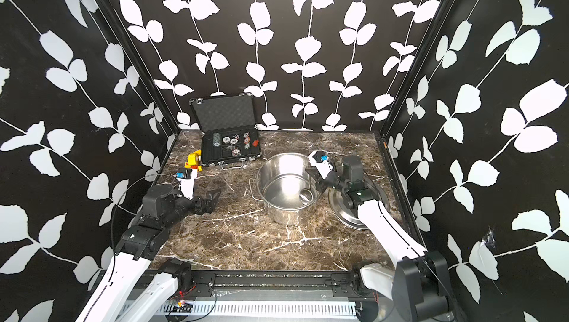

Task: Stir the soup with a spoon
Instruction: Stir the soup in the pan with a stick.

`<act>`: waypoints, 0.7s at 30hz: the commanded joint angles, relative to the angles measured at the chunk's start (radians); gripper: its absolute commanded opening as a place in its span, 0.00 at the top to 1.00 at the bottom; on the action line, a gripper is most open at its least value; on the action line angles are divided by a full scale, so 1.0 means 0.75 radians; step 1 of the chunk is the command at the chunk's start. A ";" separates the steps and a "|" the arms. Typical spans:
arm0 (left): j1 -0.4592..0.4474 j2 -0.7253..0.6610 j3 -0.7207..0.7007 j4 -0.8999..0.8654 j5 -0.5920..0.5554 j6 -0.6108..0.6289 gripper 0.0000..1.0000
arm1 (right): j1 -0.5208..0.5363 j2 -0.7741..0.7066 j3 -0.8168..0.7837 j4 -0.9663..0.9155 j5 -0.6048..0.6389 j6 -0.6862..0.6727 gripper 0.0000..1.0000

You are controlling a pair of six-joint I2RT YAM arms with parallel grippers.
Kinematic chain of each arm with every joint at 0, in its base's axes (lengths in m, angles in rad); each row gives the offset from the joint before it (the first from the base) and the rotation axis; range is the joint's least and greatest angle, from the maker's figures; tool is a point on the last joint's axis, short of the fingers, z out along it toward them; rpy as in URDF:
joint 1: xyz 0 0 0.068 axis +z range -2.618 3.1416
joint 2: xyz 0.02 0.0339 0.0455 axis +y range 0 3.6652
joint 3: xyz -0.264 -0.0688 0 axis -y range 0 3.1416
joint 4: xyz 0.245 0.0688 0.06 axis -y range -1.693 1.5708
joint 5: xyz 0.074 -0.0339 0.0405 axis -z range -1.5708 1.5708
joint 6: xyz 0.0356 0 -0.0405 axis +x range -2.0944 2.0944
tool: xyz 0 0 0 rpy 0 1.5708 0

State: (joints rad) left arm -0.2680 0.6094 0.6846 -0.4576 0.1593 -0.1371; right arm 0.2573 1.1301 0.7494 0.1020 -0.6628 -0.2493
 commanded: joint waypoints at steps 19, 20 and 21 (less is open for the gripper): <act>-0.003 -0.009 -0.015 0.024 0.007 0.015 0.01 | 0.607 0.143 0.320 -0.118 0.196 -0.120 1.00; -0.003 -0.011 -0.015 0.023 0.007 0.015 0.01 | 0.619 0.223 0.376 -0.104 0.183 -0.121 1.00; -0.003 -0.011 -0.015 0.023 0.008 0.015 0.01 | 0.620 0.275 0.417 -0.091 0.174 -0.107 1.00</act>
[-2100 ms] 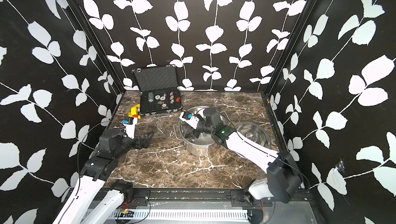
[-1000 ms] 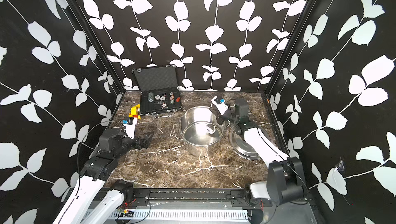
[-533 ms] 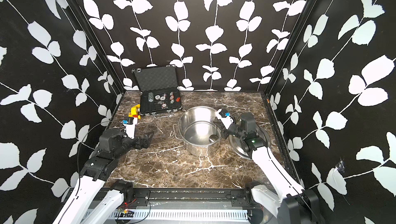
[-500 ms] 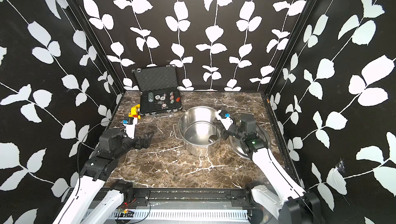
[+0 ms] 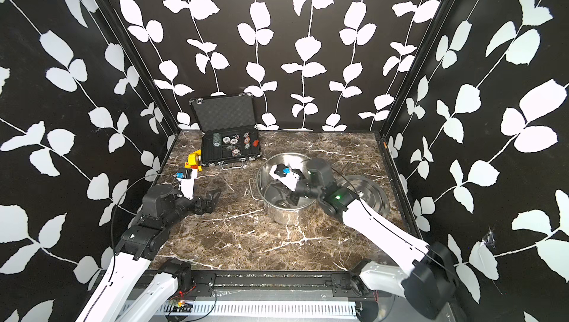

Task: Stir the soup with a spoon
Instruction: Stir the soup in the pan with a stick.

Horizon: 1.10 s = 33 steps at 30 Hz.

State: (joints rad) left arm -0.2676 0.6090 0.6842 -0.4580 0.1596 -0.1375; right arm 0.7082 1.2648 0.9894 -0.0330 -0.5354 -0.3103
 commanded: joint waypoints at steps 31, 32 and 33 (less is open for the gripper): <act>-0.003 0.003 -0.013 0.030 0.000 0.018 0.01 | -0.618 0.133 0.042 0.073 -0.184 0.025 1.00; -0.003 0.004 -0.014 0.032 -0.001 0.016 0.01 | -0.628 0.086 0.007 0.058 -0.173 0.022 1.00; -0.003 0.006 -0.014 0.032 0.000 0.017 0.01 | -0.640 0.052 -0.030 0.050 -0.163 0.023 1.00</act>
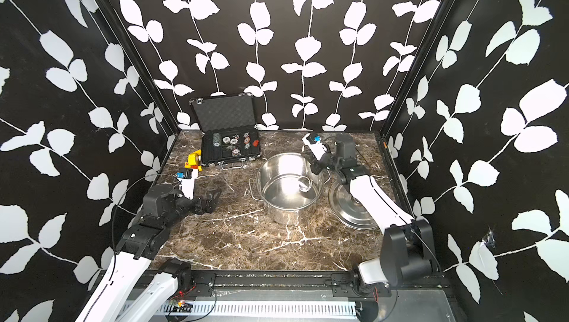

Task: Stir the soup with a spoon
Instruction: Stir the soup in the pan with a stick.

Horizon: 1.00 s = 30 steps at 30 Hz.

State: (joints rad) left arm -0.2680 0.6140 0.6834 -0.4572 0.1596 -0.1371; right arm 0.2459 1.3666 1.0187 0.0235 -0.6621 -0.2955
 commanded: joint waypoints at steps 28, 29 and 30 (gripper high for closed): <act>-0.003 -0.016 -0.011 0.027 0.008 0.017 0.01 | 0.572 -0.300 -0.116 -0.126 0.242 -0.027 1.00; -0.003 -0.017 -0.012 0.027 0.007 0.016 0.01 | 0.600 -0.251 -0.076 -0.113 0.256 -0.045 1.00; -0.004 -0.018 -0.013 0.028 0.008 0.016 0.01 | 0.632 -0.173 -0.026 -0.098 0.256 -0.060 1.00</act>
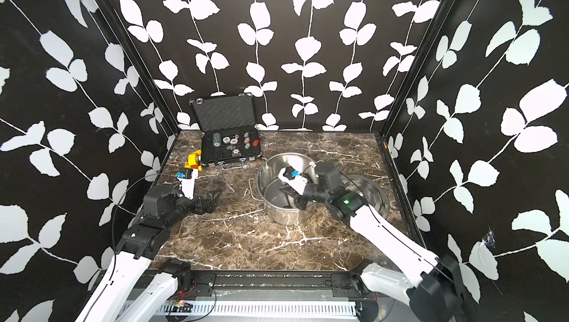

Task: Stir the soup with a spoon
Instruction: Stir the soup in the pan with a stick.

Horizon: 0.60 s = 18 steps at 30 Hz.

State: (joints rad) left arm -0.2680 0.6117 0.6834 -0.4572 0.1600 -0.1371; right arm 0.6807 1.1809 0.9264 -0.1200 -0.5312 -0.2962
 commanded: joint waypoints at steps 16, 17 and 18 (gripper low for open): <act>-0.003 -0.013 -0.010 0.029 0.015 0.019 0.01 | -0.073 0.669 0.495 0.328 -0.054 0.003 1.00; -0.003 -0.015 -0.012 0.028 0.012 0.018 0.01 | -0.095 0.677 0.496 0.335 -0.059 0.010 1.00; -0.003 -0.019 -0.013 0.025 0.008 0.019 0.01 | -0.117 0.680 0.490 0.342 -0.055 0.014 1.00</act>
State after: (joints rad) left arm -0.2680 0.6071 0.6834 -0.4572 0.1612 -0.1364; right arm 0.6308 1.6821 1.2785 0.0639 -0.5575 -0.3092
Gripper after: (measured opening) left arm 0.987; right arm 0.052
